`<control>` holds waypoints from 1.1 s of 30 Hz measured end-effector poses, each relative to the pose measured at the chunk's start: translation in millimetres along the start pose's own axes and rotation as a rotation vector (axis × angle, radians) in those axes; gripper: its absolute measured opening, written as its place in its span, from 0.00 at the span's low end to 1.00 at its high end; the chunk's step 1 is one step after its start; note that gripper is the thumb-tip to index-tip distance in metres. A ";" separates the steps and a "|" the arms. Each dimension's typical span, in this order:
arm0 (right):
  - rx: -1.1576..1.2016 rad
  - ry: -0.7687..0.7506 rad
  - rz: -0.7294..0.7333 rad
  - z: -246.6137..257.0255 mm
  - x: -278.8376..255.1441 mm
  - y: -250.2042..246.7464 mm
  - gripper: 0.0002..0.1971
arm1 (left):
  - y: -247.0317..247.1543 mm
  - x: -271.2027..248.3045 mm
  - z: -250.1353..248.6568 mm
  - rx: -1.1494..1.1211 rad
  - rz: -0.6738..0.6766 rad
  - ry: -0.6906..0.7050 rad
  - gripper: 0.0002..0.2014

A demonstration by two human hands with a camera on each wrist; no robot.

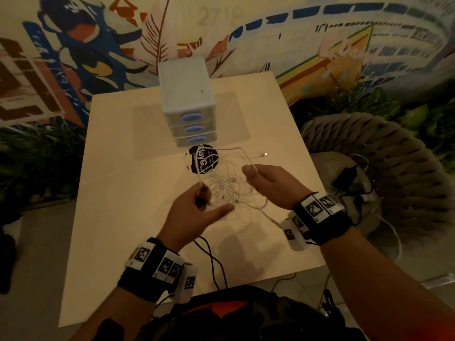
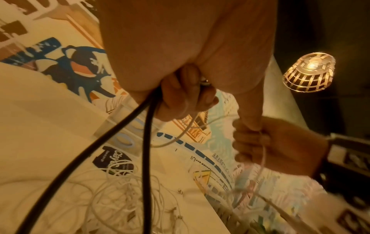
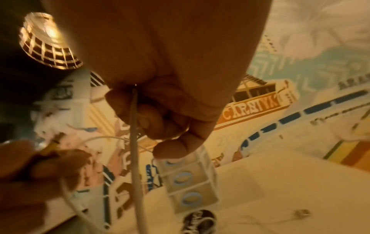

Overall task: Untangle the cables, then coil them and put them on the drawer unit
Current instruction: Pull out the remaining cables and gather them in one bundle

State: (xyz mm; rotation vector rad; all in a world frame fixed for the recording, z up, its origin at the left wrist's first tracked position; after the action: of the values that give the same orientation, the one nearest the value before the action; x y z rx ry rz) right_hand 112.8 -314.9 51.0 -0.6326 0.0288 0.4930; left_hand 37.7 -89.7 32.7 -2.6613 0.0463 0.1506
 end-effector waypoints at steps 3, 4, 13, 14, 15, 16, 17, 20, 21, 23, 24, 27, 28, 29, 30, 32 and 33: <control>0.165 -0.051 0.044 27.3 4.0 12.3 0.24 | 10.6 -1.6 -9.9 0.118 0.169 0.050 0.31; 0.194 -0.058 0.051 33.4 5.2 15.0 0.24 | 14.3 -2.8 -12.6 0.171 0.219 0.073 0.29; 0.377 0.022 -0.127 41.2 10.8 19.4 0.28 | 31.4 -4.6 -13.2 0.546 0.246 0.150 0.18; 0.421 0.044 -0.132 39.6 10.2 18.9 0.27 | 30.9 -4.4 -12.8 0.522 0.230 0.131 0.13; 0.469 0.064 -0.134 38.3 9.9 18.1 0.26 | 30.0 -4.0 -12.2 0.489 0.223 0.108 0.10; 0.511 0.075 -0.134 36.8 9.9 17.5 0.25 | 29.2 -3.2 -10.8 0.450 0.225 0.088 0.08; 0.537 0.084 -0.132 35.9 9.8 17.1 0.24 | 27.9 -2.9 -10.4 0.397 0.227 0.072 0.09; 0.500 0.121 -0.124 27.9 11.2 18.4 0.28 | 23.2 -1.0 -5.1 0.147 0.190 0.001 0.14; 0.446 0.146 -0.114 25.4 10.4 18.6 0.30 | 21.7 -0.2 -3.7 0.061 0.150 -0.028 0.14; 0.281 0.183 -0.069 16.8 7.6 19.9 0.35 | 19.1 1.7 -2.6 -0.066 0.066 -0.108 0.14; 0.176 0.184 -0.033 12.2 4.6 20.5 0.37 | 18.2 2.9 -1.7 -0.106 0.030 -0.157 0.13; -0.061 0.181 0.062 1.4 -9.6 20.2 0.38 | 14.9 4.3 -0.8 -0.126 -0.034 -0.227 0.11; -0.104 0.171 0.071 -1.6 -14.4 19.9 0.38 | 14.1 4.2 -0.4 -0.117 -0.039 -0.231 0.10; -0.131 0.155 0.087 -3.3 -19.0 19.8 0.39 | 13.6 3.5 -0.7 -0.119 -0.041 -0.231 0.09; -0.141 0.145 0.120 -5.0 -22.5 20.8 0.39 | 13.5 3.2 -0.7 -0.125 -0.048 -0.236 0.09; -0.113 0.143 0.248 -2.7 -28.9 25.3 0.35 | 14.4 1.8 -3.3 -0.133 -0.064 -0.250 0.12; -0.098 0.133 0.313 -1.0 -30.8 28.6 0.31 | 15.2 1.6 -4.2 -0.136 -0.070 -0.251 0.14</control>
State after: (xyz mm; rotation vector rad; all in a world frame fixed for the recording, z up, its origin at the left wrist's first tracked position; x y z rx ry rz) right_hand 72.7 -308.9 39.5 -0.7610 0.2330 0.7575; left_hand 38.8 -105.1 29.3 -2.7525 -0.1426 0.4781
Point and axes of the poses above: each hand's wrist, its own x-axis towards the middle knuckle, its own y-axis out of the palm, z = x × y, the point moved 1 cm from there along x, towards the middle knuckle
